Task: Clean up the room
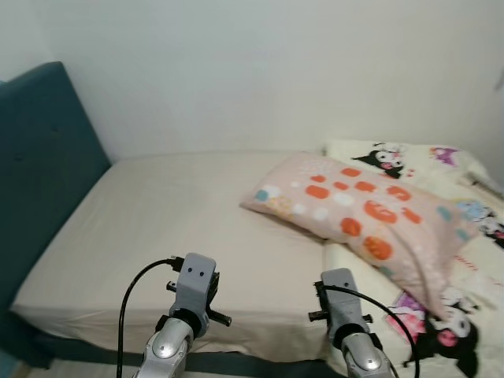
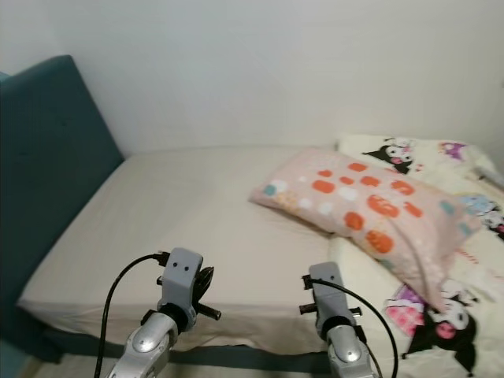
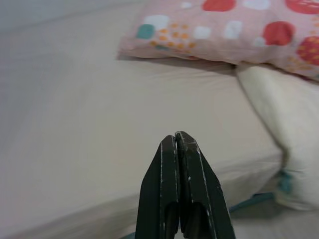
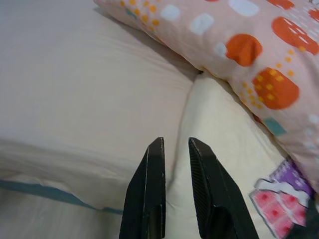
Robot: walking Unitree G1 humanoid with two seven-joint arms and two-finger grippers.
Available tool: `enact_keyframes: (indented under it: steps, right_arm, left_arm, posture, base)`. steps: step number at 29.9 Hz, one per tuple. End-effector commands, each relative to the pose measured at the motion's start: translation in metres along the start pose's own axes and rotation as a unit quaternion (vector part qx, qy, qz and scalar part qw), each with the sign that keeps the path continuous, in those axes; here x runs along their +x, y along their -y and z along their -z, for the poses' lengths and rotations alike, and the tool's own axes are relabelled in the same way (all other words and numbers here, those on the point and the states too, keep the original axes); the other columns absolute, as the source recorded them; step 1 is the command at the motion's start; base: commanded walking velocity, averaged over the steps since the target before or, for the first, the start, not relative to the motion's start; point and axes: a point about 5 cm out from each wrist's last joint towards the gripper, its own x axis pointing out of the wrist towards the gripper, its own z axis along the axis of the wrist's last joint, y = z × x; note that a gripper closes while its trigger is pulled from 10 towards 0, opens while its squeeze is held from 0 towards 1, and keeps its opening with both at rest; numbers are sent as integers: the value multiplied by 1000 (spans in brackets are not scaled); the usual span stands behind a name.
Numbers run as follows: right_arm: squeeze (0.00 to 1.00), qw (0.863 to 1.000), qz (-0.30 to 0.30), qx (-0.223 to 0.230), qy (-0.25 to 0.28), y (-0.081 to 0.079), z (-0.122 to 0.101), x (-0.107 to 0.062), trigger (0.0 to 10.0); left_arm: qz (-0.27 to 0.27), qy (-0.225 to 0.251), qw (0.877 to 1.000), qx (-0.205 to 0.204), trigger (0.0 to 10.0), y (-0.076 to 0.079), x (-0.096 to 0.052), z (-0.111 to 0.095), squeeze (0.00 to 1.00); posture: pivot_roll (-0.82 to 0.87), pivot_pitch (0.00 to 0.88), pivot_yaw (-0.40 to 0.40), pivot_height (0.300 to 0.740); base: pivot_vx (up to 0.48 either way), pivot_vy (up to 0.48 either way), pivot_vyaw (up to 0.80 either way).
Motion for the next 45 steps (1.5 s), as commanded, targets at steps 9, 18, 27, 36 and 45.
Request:
enact_keyframes:
  steps: [9,18,27,36,45]
  right_arm:
    - [0,1000,-5,4,-3,-4,2,0,10000]
    - [0,1000,-5,4,-3,-4,2,-1,10000]
    - [0,1000,-4,4,-2,-4,1,-2,10000]
    - [0,1000,-3,3,-2,-3,2,-3,10000]
    - [0,1000,-2,4,-3,-4,2,-4,10000]
  left_arm:
    - [-4,-8,1000,0,10000,-3,-3,4,0]
    - [-3,-8,1000,0,10000,-2,-3,4,0]
    - [-2,-9,1000,-1,10000,-2,-4,5,0]
    - [0,-9,1000,-2,10000,0,-4,4,0]
    - [1,-9,1000,-2,10000,0,-4,5,0]
  posture:
    - [-18,61,44,740]
    - [-19,63,45,740]
    - [-21,65,45,740]
    - [-25,69,48,740]
    - [-23,68,48,740]
  base:
    - [0,-310,0]
    - [0,-306,0]
    - [0,-311,0]
    - [0,-307,0]
    - [0,-310,0]
